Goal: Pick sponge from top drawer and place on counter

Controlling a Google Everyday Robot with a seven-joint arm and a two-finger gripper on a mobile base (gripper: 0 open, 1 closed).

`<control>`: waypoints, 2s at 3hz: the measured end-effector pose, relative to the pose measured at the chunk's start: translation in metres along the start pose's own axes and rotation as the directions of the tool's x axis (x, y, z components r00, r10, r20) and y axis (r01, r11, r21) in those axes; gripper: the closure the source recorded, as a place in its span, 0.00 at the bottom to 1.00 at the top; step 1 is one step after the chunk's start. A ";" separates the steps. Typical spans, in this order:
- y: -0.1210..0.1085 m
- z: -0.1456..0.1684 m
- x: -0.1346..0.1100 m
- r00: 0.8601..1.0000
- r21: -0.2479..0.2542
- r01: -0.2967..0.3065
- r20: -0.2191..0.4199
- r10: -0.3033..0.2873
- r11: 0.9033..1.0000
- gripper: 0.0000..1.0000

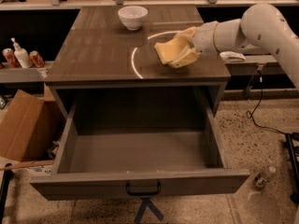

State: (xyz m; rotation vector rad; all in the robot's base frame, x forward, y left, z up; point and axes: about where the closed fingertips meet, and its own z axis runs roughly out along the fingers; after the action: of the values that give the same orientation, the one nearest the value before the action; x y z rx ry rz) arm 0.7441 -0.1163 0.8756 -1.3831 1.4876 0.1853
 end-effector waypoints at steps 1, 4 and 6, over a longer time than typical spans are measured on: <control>-0.009 0.010 0.000 0.995 0.013 -0.077 0.058 0.076 0.997 0.50; -0.016 0.014 -0.006 0.980 0.016 -0.139 0.145 0.135 0.990 0.00; -0.013 -0.032 -0.012 0.984 0.101 -0.120 0.144 0.105 0.988 0.00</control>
Offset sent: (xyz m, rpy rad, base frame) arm 0.0230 -0.0003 0.0038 0.2012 0.0468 -0.0246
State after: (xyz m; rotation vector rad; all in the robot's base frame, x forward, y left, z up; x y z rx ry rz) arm 0.7336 -0.1356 0.9052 -1.1762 1.4395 0.2624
